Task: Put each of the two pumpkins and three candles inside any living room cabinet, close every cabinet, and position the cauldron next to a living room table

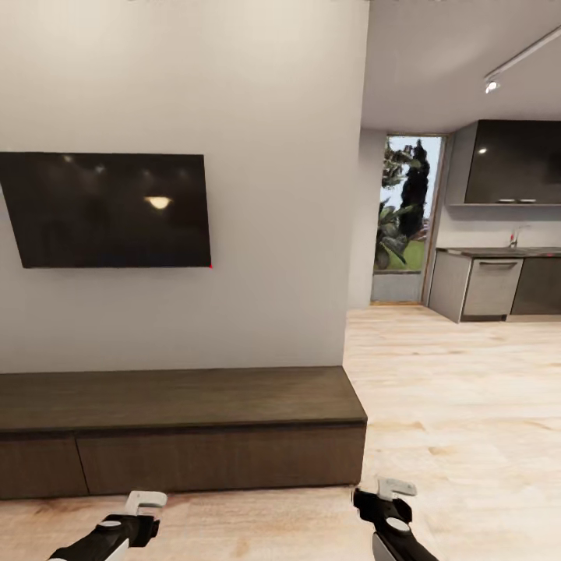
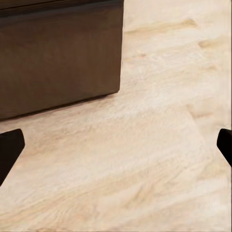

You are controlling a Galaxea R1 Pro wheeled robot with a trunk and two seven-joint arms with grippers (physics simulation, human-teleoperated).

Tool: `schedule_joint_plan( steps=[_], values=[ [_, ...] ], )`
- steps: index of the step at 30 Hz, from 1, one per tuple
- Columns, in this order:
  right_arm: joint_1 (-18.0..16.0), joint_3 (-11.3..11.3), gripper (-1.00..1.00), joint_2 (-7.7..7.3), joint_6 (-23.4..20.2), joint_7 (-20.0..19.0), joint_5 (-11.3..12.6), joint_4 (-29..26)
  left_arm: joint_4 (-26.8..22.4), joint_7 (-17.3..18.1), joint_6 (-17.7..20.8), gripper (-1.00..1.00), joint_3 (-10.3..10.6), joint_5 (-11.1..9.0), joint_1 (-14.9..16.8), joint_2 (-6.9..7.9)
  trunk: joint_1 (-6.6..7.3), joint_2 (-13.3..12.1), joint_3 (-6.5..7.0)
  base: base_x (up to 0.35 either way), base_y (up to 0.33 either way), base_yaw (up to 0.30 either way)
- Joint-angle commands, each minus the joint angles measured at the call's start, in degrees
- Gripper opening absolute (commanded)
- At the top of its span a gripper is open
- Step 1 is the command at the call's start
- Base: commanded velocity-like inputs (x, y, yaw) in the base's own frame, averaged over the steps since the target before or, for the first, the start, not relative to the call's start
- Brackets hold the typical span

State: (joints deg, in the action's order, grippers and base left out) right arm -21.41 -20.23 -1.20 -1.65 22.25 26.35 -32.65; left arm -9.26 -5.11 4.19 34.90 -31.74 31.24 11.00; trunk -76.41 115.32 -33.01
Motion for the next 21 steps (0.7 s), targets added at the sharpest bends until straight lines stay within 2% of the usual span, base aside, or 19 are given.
schedule_joint_plan(
  steps=[1,5,9,14,17,21],
  values=[
    [1.4,0.0,1.0,-0.5,-0.1,0.5,0.4,-0.1,0.0,-0.4,-0.1,1.0,0.5,-0.4,-0.7,0.16,0.23,-0.4,0.12,0.0,0.0,0.0],
    [5.2,0.8,1.0,-1.08,0.2,0.5,0.4,0.0,0.3,-0.4,-2.4,1.0,0.7,-0.4,-3.3,0.23,1.11,-2.0,0.84,0.0,0.0,0.0],
    [7.0,1.0,1.0,-1.22,0.4,0.4,0.5,1.3,0.4,-0.4,-3.9,1.0,0.8,-0.3,-5.1,0.3,1.99,-3.6,1.56,0.0,0.0,0.0],
    [7.5,1.1,1.0,-1.21,0.9,0.3,0.6,5.4,0.4,-0.4,-6.5,1.0,0.9,-0.3,-8.7,0.31,3.09,-5.6,2.46,0.0,0.0,0.0],
    [7.6,1.2,1.0,-1.04,3.3,0.2,0.6,9.3,0.4,-0.4,-7.5,1.0,0.9,-0.3,-10.9,0.35,3.75,-6.8,2.99,0.0,0.0,0.0],
    [7.6,1.1,1.0,-0.86,4.4,0.1,0.6,11.9,1.0,-0.4,-7.9,1.0,0.9,-0.3,-11.8,0.34,4.63,-8.4,3.71,0.0,0.0,0.0]
  ],
)
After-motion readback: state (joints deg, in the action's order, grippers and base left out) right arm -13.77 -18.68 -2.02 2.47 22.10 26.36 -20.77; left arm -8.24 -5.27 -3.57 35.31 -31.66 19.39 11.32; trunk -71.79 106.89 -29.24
